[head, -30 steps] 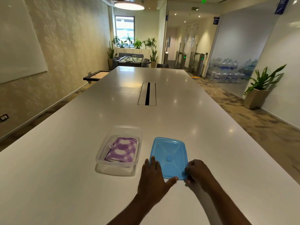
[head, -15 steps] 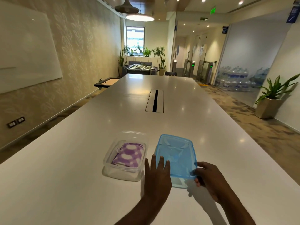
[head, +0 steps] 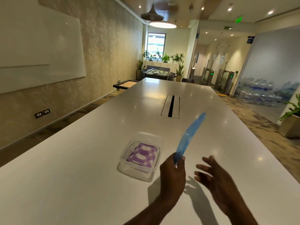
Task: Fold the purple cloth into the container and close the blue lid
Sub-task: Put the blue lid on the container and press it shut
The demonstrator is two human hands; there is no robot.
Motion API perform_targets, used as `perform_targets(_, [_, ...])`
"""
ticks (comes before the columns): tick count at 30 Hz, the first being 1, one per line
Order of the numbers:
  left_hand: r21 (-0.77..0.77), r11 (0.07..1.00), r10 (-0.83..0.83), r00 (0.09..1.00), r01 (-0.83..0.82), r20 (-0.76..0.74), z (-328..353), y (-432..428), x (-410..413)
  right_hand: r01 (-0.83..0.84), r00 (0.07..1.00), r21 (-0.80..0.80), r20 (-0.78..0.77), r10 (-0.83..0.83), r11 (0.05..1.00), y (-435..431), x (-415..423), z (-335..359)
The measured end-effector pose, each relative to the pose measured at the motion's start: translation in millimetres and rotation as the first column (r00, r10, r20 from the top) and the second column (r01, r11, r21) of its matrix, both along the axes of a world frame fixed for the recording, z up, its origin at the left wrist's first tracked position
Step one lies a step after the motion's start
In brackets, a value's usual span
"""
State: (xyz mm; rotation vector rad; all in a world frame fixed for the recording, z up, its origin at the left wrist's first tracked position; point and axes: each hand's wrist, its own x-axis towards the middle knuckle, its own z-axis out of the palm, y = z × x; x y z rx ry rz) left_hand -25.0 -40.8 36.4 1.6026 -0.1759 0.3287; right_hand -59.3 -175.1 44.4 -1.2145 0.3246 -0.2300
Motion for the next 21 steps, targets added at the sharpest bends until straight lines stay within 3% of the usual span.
perform_targets(2, [-0.278,0.961,-0.042,0.980,-0.014,-0.192,5,5,0,-0.058,0.998,-0.006,-0.021,0.058,0.998,26,10,-5])
perform_targets(4, [-0.502,0.864,-0.168,0.951,0.015,-0.260,6,10,0,-0.174,0.985,-0.031,0.020,0.174,0.984,48,21,-4])
perform_targets(6, [-0.550,0.834,-0.214,0.942,0.039,-0.258,3,21,-3,-0.218,0.971,-0.101,0.075,0.225,0.971,63,32,3])
perform_targets(11, [-0.552,0.834,-0.168,0.952,-0.002,-0.257,5,79,13,-0.038,0.991,-0.283,0.115,0.074,0.958,75,61,3])
perform_targets(13, [-0.443,0.895,-0.092,0.952,-0.050,-0.294,7,109,28,-0.014,0.993,-0.359,0.104,0.055,0.933,80,68,-1])
perform_targets(16, [-0.040,0.995,0.079,0.971,-0.090,-0.228,5,141,49,0.026,0.992,-0.547,0.115,0.045,0.837,93,78,-10])
perform_targets(19, [0.337,0.928,0.197,0.977,-0.160,-0.079,1,163,66,0.071,0.992,-0.700,0.124,0.024,0.711,105,89,-16])
perform_targets(21, [0.448,0.872,0.210,0.978,-0.195,0.017,-5,172,78,0.067,0.994,-0.785,0.108,0.029,0.616,109,95,-19])
